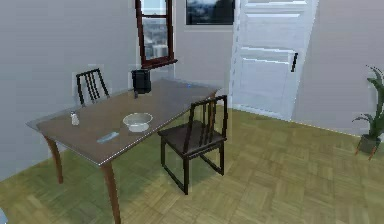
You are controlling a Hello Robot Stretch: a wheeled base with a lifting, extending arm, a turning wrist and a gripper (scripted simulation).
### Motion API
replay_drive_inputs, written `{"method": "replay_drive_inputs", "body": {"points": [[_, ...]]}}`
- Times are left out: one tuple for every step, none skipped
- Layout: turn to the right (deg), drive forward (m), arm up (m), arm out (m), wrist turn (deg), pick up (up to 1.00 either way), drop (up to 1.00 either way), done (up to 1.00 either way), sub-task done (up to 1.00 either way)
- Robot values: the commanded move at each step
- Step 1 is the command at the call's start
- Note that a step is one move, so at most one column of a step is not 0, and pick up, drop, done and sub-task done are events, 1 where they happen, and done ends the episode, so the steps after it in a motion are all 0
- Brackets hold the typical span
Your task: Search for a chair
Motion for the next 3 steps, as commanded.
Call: {"method": "replay_drive_inputs", "body": {"points": [[-6.0, 0.00, 0.00, 0.00, 0.0, 0.00, 0.00, 0.00, 0.00], [0.0, 0.60, 0.00, 0.00, 0.0, 0.00, 0.00, 0.00, 0.00], [0.0, 0.00, 0.00, 0.00, 0.0, 0.00, 0.00, 1.00, 0.00]]}}
